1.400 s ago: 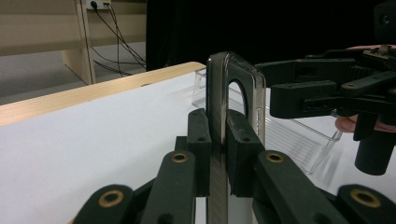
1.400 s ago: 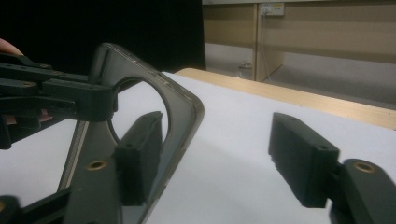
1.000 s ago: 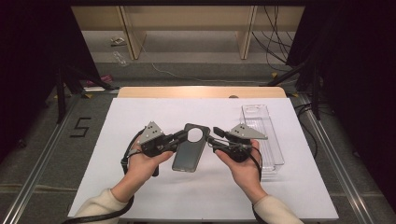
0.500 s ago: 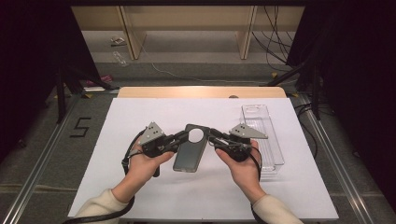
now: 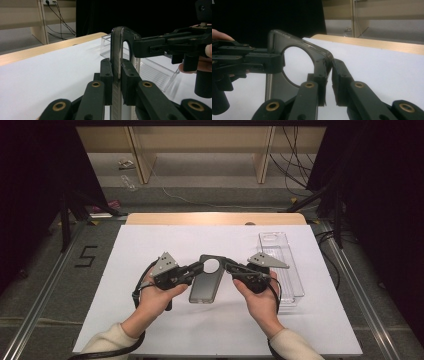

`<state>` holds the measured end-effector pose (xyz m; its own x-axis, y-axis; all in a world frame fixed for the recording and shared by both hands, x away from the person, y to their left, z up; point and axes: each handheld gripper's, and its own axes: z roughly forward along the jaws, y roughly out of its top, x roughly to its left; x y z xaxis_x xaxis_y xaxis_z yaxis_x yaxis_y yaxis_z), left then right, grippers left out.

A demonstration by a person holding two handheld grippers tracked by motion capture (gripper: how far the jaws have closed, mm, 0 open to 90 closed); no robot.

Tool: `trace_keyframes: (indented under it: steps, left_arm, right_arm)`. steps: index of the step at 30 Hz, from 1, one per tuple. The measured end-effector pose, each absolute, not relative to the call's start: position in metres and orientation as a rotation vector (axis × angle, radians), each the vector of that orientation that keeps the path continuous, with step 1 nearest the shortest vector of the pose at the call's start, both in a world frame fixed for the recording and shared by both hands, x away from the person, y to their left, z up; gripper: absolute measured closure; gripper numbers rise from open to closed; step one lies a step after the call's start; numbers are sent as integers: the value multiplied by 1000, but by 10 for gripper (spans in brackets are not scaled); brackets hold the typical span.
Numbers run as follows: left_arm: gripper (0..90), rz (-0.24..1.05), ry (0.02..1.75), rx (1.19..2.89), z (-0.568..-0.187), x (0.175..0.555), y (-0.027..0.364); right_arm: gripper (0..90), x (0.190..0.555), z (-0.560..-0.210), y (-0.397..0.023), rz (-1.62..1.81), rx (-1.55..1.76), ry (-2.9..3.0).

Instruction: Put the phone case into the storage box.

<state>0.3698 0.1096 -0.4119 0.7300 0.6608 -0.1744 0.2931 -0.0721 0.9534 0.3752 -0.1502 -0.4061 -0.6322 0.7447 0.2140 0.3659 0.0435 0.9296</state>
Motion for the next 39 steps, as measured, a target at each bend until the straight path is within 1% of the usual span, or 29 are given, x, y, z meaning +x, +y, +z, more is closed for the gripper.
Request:
trace_keyframes:
  steps: [12, 17, 20, 22, 28, 32, 38, 39]
  left_arm:
    - [803, 344, 786, 1681, -415, 369, 107]
    - [787, 344, 778, 1691, -414, 369, 106]
    - [732, 336, 766, 1703, -414, 369, 105]
    - [678, 328, 755, 1707, -412, 368, 104]
    - [561, 345, 696, 1741, -409, 363, 98]
    - [452, 354, 689, 1752, -407, 362, 97]
    - [238, 349, 704, 1768, -405, 362, 97]
    - [222, 351, 707, 1771, -405, 362, 98]
  right_arm:
    - [853, 369, -393, -148, 1550, 1121, 1999]
    - [855, 368, -390, -148, 1536, 1107, 1996]
    - [860, 368, -389, -148, 1527, 1108, 1991]
    - [869, 368, -388, -149, 1515, 1106, 1982]
    - [888, 368, -388, -149, 1488, 1123, 1975]
    - [892, 368, -387, -149, 1470, 1133, 1965]
    - [894, 369, -385, -153, 1437, 1157, 1932]
    - [894, 370, -385, -154, 1433, 1160, 1928]
